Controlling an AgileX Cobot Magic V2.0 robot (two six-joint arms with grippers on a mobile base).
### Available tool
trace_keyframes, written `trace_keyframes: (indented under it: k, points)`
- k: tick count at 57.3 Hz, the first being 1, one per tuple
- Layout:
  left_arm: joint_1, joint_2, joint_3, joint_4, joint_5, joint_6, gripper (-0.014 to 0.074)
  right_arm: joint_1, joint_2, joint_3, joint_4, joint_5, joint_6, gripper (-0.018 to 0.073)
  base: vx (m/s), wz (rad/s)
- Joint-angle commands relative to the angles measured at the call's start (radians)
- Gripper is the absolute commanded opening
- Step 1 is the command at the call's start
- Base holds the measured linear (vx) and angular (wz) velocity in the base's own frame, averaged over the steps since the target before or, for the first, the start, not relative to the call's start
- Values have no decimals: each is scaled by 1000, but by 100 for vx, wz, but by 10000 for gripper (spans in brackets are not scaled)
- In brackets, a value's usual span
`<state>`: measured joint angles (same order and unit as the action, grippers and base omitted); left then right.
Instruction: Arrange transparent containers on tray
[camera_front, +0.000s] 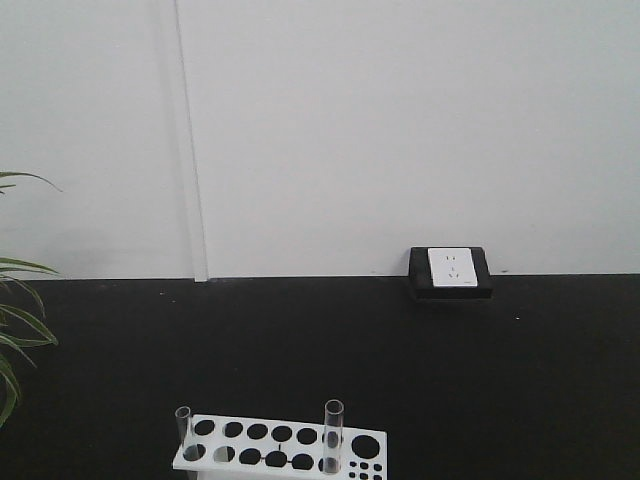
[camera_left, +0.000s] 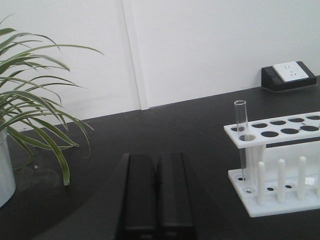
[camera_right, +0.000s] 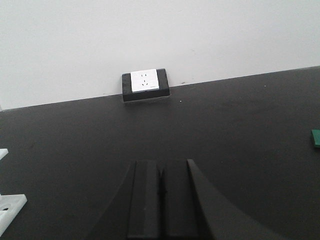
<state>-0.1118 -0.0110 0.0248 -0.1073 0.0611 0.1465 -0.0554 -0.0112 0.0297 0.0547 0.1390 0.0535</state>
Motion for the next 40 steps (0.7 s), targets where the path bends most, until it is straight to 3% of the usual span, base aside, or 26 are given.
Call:
trace_keyframes:
  k: [1, 40]
  points:
    - [2, -3, 38, -7, -82, -5, 0, -6, -7, 10, -6, -79, -5, -11, 0, 0]
    - [2, -3, 38, -7, -82, -5, 0, -6, -7, 10, -6, -79, -5, -11, 0, 0]
